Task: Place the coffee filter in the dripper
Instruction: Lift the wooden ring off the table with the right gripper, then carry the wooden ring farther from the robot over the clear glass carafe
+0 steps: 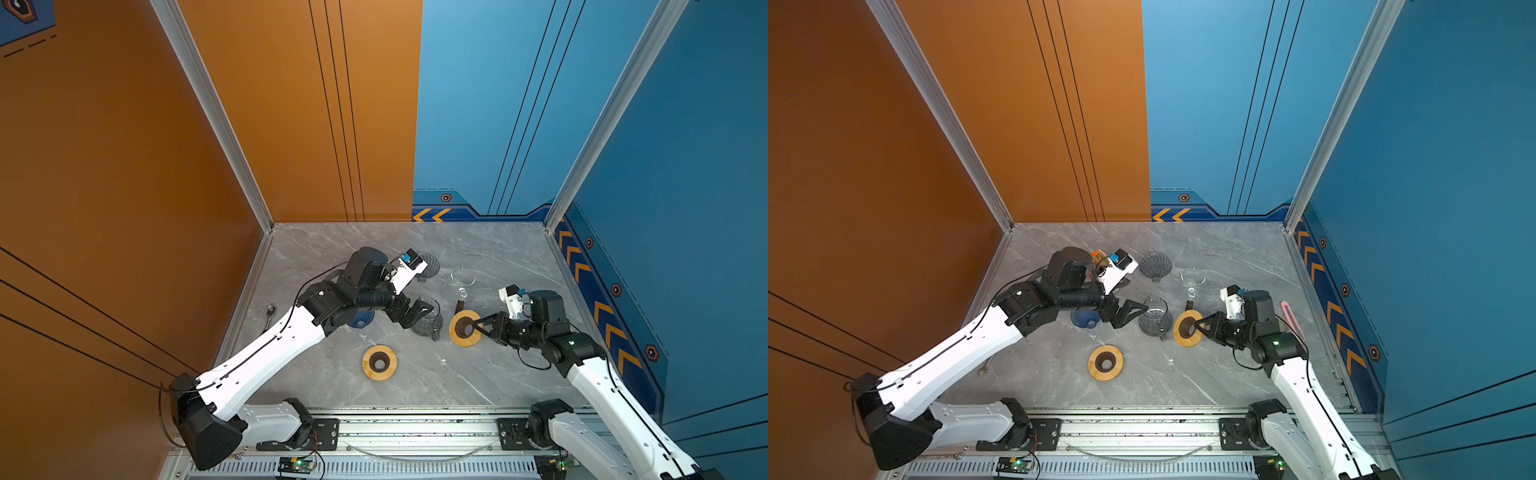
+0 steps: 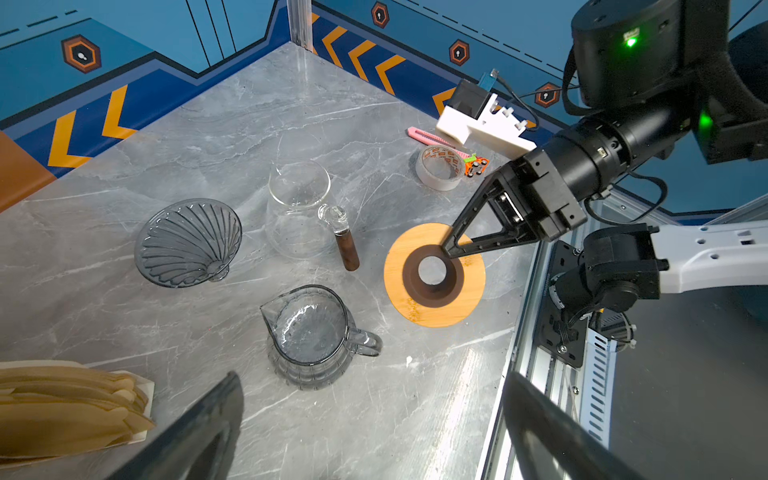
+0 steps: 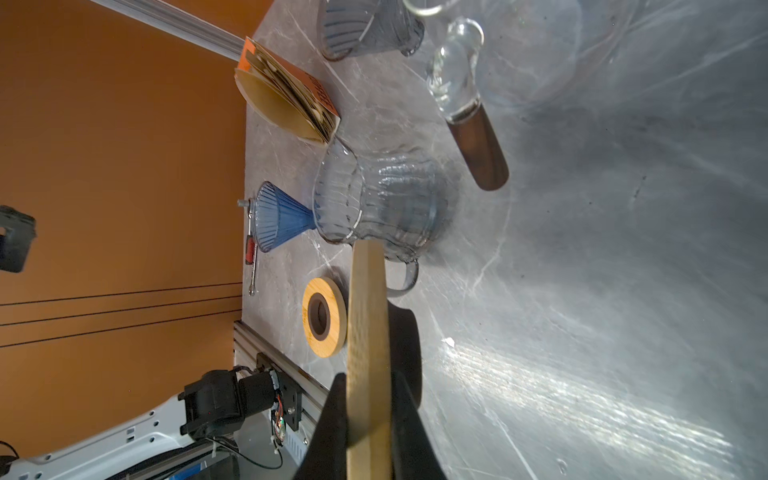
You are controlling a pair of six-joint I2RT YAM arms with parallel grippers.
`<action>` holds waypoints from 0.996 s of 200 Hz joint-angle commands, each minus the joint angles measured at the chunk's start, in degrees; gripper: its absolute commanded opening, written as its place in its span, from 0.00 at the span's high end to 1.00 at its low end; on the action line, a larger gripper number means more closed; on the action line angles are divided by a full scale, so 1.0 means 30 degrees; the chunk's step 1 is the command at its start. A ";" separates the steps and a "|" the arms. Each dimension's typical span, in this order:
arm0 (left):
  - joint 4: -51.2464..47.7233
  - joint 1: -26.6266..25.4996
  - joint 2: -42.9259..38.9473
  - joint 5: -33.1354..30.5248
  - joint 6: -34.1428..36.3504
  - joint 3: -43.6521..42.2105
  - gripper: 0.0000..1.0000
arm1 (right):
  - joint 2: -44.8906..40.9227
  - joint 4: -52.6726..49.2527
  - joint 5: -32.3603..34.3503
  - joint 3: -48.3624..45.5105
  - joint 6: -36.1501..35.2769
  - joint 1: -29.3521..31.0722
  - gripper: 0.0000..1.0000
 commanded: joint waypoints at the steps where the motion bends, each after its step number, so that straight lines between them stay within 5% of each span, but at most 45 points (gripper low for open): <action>1: 0.0694 -0.0111 -0.0665 -0.0030 -0.0471 -0.0179 0.02 | 0.0885 0.1707 -0.0693 0.1040 0.0491 -0.0235 0.87; 199: 0.4249 0.0096 -0.2609 -0.1488 -0.2381 -0.2486 0.02 | 0.9467 1.2916 -0.2471 0.4231 0.5660 -0.2774 0.87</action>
